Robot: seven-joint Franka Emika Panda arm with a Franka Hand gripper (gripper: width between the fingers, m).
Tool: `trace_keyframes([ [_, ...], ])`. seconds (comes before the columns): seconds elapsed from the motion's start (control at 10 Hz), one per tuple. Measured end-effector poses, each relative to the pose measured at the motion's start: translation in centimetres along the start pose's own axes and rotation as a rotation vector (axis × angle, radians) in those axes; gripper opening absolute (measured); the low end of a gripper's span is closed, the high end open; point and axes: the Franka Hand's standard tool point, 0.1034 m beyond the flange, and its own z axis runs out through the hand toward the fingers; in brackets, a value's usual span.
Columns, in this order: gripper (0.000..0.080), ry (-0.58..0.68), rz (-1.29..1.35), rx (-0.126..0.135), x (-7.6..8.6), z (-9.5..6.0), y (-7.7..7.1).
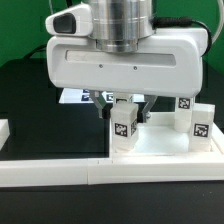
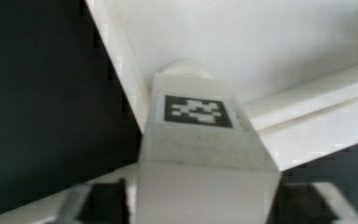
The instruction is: Assemble square table
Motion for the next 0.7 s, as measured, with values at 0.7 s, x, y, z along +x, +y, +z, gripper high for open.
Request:
trace_keyframes([
  [0.7, 0.0288, 0.099, 0.835, 0.088, -0.82, 0.13, 0.81],
])
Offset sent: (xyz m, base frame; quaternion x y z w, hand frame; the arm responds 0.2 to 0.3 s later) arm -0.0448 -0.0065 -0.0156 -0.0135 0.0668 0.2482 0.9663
